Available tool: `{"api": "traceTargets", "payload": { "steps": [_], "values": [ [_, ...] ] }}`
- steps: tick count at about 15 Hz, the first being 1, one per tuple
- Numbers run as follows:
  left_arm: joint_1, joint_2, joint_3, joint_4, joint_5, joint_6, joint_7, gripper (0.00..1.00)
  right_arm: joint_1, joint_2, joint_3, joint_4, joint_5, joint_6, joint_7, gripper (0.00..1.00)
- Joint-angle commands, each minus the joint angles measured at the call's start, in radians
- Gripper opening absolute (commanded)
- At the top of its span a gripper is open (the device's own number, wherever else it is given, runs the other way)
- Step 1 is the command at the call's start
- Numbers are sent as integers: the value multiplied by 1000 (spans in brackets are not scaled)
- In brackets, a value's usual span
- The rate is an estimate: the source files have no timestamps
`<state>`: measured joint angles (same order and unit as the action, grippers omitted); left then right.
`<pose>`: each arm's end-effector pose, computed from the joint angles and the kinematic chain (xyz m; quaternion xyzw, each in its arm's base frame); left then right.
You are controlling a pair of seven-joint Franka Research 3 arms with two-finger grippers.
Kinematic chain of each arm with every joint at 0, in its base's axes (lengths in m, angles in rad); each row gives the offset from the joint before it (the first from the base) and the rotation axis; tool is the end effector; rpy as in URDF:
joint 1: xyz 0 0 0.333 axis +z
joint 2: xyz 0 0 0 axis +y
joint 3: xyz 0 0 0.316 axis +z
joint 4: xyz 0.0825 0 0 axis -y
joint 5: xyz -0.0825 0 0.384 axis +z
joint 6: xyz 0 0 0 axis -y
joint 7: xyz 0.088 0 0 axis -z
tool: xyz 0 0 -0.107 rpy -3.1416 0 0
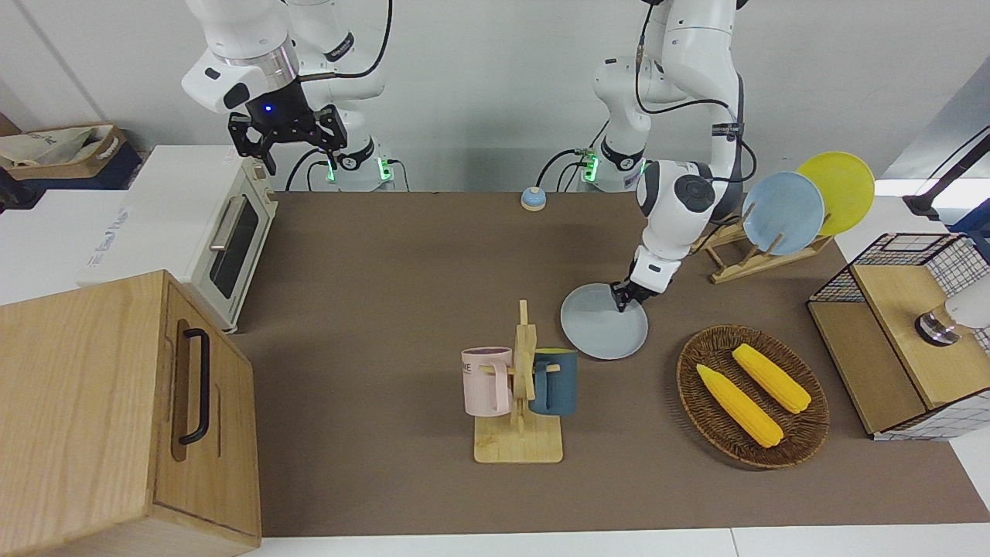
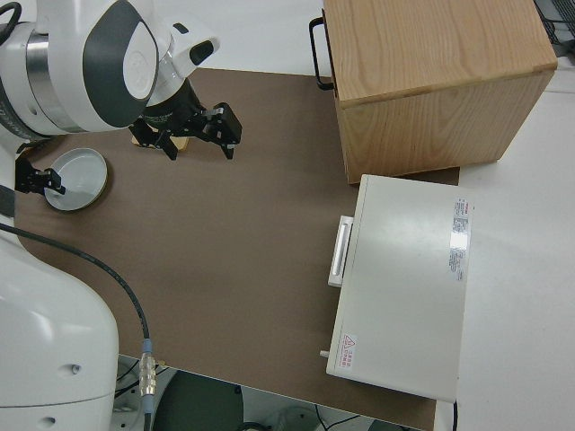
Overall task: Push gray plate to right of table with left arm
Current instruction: 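Push the gray plate with the left gripper away from the basket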
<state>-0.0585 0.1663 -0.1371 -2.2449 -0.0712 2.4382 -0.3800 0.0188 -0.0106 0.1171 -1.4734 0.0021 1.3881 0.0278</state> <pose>0.5319 -0.1054 0.2962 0.9921 0.1198 0.0036 0.0372 0.5268 0.0727 0.6600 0.9978 0.0541 -0.0373 0.0026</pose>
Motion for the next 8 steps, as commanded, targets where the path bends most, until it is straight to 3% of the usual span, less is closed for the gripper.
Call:
{"api": "traceTargets", "payload": {
  "steps": [1, 8],
  "values": [
    [-9, -4, 2, -21, 56, 15, -23, 1, -20, -6, 15, 4, 10, -12, 1, 983],
    [-26, 6, 2, -21, 57, 16, -49, 0, -20, -6, 13, 4, 10, -12, 1, 983]
  ]
}}
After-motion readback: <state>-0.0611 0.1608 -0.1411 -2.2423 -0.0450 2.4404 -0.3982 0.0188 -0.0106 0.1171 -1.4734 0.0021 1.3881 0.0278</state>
